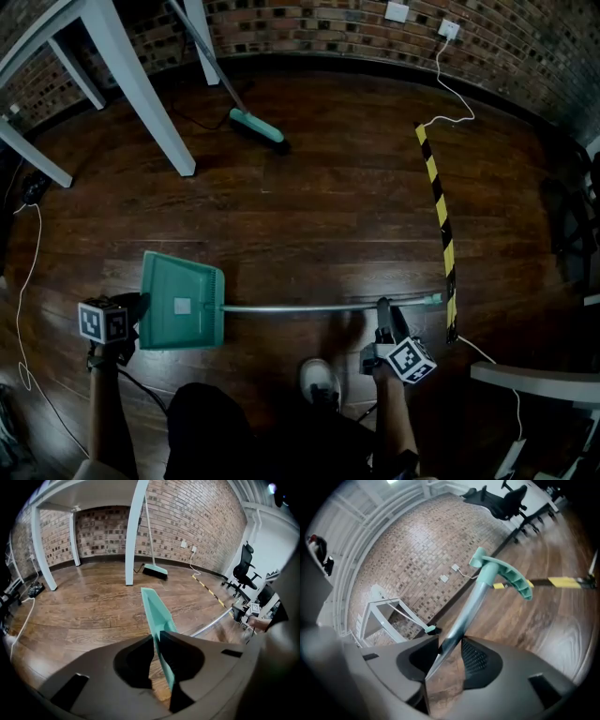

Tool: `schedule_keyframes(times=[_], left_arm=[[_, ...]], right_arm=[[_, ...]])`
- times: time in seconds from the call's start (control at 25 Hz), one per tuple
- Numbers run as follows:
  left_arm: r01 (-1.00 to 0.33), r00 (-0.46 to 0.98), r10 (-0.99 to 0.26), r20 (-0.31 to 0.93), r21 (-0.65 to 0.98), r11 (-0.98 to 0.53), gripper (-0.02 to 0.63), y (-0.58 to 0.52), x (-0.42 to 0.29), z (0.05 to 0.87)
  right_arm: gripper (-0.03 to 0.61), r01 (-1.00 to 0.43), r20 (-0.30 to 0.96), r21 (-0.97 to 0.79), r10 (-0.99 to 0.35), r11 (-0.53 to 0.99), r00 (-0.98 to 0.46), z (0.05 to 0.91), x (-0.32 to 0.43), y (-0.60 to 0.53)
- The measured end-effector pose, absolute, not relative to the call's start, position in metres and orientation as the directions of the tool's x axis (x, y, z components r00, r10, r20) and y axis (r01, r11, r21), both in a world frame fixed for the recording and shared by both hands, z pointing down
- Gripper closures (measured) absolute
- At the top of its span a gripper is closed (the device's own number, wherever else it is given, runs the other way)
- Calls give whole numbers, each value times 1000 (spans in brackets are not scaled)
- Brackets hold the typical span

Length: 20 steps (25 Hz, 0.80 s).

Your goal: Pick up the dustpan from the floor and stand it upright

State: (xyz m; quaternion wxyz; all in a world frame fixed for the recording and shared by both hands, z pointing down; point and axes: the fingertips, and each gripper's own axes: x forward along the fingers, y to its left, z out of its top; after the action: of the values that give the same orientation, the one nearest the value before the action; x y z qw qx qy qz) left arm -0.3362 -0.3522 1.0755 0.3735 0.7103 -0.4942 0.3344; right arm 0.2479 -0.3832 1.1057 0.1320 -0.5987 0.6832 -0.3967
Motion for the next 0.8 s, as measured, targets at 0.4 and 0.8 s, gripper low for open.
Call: schedule_keyframes(times=[0.4,0.8], left_arm=[[-917,358,-592,722,152,-369,483,-383,-277,1143],[-958,203,-630,750,19,-286,448,-393,-295,1192]], right_arm=[[459,-923,14,-359,-988,136,-151,845,244,-397],[479,-894,-144,-185,-911,409,-387,747,124,-410]])
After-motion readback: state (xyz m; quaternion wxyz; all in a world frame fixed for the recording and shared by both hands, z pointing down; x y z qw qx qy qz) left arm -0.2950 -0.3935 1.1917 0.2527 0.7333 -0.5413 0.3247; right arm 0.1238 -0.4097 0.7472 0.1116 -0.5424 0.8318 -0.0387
